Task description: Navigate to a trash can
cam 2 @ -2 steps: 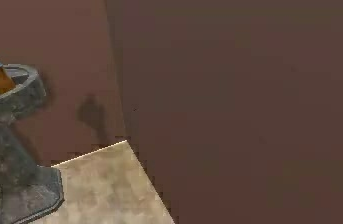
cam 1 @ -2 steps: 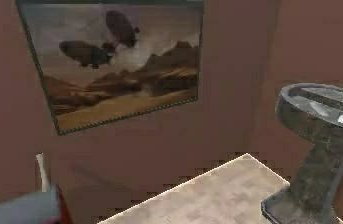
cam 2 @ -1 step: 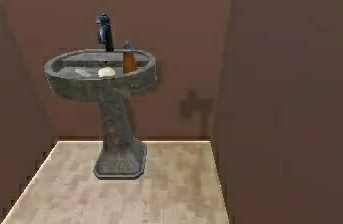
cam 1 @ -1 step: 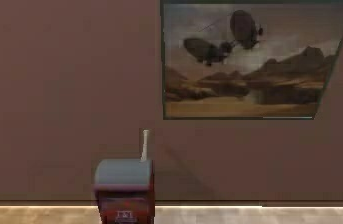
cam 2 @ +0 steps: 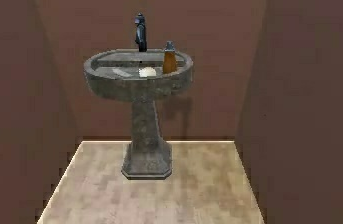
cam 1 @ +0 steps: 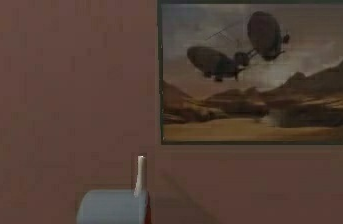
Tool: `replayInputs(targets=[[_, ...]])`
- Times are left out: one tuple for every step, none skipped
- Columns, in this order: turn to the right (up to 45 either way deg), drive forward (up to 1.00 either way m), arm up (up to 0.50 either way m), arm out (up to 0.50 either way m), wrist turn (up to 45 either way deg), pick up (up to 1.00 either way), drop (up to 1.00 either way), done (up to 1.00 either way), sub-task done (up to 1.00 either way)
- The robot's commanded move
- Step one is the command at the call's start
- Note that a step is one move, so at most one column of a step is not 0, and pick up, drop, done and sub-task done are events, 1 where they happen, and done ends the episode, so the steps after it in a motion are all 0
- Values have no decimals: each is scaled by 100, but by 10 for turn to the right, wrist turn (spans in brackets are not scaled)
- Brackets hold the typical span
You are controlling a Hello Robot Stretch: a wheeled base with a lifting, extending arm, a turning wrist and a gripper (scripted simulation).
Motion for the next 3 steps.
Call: replayInputs(targets=[[-450,0,0,0,0,0,0,0,0],[-420,0,0,0,0,0,0,0,0],[0,90,0,0,0,0,0,0,0]])
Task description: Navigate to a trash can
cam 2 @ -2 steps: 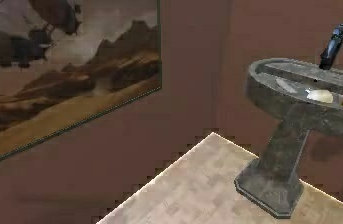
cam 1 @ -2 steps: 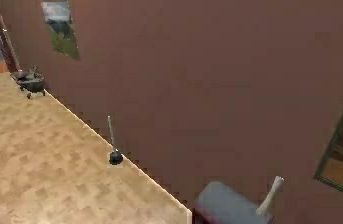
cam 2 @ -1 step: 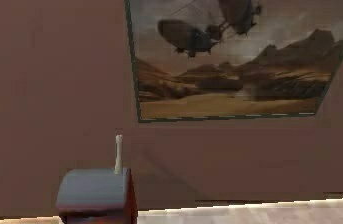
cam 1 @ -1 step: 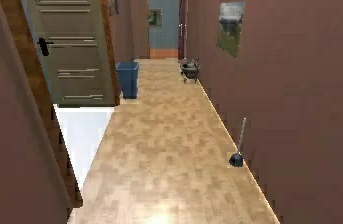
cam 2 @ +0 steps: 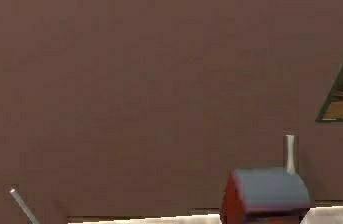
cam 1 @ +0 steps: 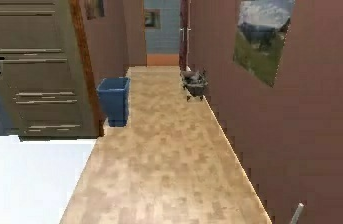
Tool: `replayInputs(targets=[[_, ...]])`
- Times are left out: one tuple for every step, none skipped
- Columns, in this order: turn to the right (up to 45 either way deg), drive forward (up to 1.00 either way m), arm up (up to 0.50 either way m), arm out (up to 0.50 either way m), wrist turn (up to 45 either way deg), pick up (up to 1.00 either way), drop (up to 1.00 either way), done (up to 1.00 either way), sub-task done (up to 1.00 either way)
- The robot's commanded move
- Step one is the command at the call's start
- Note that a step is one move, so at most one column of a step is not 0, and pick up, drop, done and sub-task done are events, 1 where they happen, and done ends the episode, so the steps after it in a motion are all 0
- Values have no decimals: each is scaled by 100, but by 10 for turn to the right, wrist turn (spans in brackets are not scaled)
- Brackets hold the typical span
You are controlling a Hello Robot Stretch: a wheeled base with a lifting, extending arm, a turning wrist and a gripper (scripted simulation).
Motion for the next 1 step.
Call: replayInputs(targets=[[-150,0,0,0,0,0,0,0,0]])
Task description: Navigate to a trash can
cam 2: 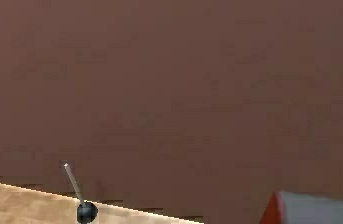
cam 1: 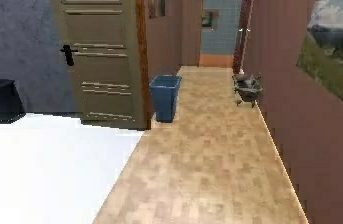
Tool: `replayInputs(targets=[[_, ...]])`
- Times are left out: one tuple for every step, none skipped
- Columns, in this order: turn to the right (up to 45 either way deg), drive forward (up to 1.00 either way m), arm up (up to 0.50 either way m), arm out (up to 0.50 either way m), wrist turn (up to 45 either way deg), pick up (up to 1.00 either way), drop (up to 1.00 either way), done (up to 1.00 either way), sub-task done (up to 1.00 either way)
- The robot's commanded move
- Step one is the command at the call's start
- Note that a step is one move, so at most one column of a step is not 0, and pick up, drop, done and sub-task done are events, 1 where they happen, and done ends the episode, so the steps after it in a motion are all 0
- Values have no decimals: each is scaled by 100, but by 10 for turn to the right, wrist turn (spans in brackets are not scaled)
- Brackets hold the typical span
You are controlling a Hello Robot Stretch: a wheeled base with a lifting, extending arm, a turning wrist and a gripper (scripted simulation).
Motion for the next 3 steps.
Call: replayInputs(targets=[[0,100,0,0,0,0,0,0,0],[0,50,0,0,0,0,0,0,0],[0,0,0,0,0,0,0,100,0]])
